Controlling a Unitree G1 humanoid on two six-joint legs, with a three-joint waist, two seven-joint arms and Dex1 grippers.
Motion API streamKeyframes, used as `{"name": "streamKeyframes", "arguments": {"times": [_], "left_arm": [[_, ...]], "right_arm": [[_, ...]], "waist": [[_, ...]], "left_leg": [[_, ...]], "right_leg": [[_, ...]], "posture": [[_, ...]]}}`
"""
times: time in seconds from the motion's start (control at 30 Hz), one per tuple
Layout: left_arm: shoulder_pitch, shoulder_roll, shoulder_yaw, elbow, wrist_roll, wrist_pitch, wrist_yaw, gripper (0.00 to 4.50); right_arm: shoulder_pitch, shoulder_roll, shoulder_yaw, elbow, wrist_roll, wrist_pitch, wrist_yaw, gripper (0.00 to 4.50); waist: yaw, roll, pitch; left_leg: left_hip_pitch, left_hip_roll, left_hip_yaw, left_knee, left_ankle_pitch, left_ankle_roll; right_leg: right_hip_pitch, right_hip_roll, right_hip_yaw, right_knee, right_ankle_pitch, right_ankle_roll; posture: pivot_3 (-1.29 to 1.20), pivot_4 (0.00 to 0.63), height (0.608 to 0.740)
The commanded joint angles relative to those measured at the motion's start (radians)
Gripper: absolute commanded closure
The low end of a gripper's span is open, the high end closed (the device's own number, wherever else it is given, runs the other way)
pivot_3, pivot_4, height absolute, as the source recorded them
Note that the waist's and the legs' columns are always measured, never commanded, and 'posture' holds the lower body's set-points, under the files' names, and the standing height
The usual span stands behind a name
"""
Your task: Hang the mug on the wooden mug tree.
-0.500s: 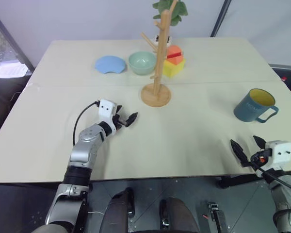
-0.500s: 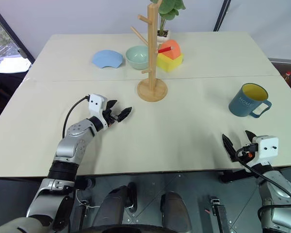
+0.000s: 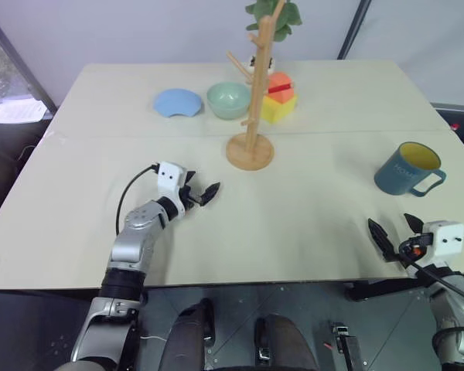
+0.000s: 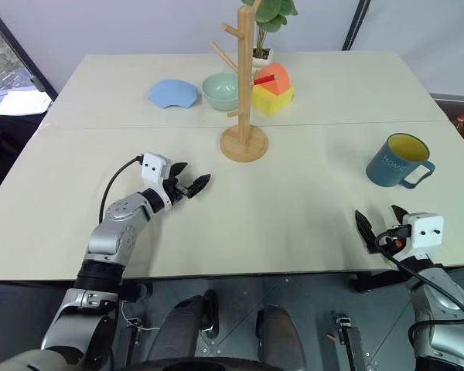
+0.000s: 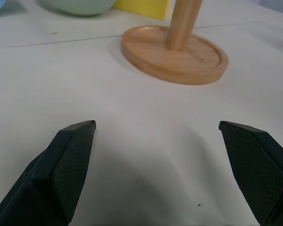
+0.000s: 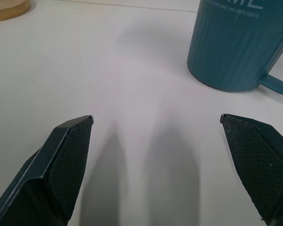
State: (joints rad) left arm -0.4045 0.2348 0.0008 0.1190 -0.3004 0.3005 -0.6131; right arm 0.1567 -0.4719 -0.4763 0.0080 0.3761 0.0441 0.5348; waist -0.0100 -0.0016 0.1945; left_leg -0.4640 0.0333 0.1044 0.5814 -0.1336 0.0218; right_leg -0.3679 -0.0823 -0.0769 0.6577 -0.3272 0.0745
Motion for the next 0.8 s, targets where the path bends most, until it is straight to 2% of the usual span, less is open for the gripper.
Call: {"name": "streamKeyframes", "arguments": {"times": [0.03, 0.17, 0.33, 0.53, 0.8], "left_arm": [[0.038, 0.013, -0.095, -0.184, -0.080, 0.030, -0.148, 0.00], [0.069, 0.057, -0.227, -0.341, -0.125, 0.088, -0.291, 0.00], [0.026, 0.049, -0.298, -0.374, -0.124, 0.101, -0.330, 0.00], [-0.010, 0.035, -0.305, -0.349, -0.109, 0.072, -0.330, 0.00], [-0.015, 0.030, -0.289, -0.350, -0.098, 0.050, -0.310, 0.00]], "right_arm": [[-0.018, -0.007, -0.032, -0.016, -0.006, 0.002, -0.055, 0.02], [-0.052, -0.003, -0.076, -0.007, -0.011, 0.000, -0.151, 0.02], [-0.114, -0.011, -0.092, 0.044, -0.078, -0.018, -0.282, 0.02], [-0.226, -0.039, -0.092, 0.164, -0.142, -0.004, -0.407, 0.02], [-0.314, -0.070, -0.077, 0.277, -0.169, -0.025, -0.431, 0.02]], "waist": [[0.000, 0.000, 0.000], [-0.002, 0.001, -0.001], [-0.002, 0.003, -0.002], [-0.004, 0.004, -0.002], [0.000, 0.004, -0.002]], "left_leg": [[0.000, 0.000, 0.000, 0.000, 0.000, 0.000], [0.000, 0.000, 0.000, 0.000, 0.000, 0.000], [0.002, 0.000, 0.000, 0.000, 0.000, 0.000], [0.002, 0.000, 0.000, 0.002, 0.000, 0.000], [0.002, 0.000, 0.000, 0.003, 0.002, 0.003]], "right_leg": [[0.000, 0.000, 0.000, 0.000, 0.000, 0.000], [0.001, 0.000, 0.000, 0.000, -0.001, -0.002], [0.002, 0.000, 0.000, 0.000, -0.002, -0.005], [0.003, 0.000, 0.001, 0.000, -0.001, -0.005], [0.003, 0.001, 0.000, 0.000, 0.000, 0.000]], "posture": [[0.00, 0.150, 0.740], [0.00, 0.150, 0.740], [0.00, 0.150, 0.740], [0.00, 0.150, 0.740], [0.00, 0.150, 0.740]]}}
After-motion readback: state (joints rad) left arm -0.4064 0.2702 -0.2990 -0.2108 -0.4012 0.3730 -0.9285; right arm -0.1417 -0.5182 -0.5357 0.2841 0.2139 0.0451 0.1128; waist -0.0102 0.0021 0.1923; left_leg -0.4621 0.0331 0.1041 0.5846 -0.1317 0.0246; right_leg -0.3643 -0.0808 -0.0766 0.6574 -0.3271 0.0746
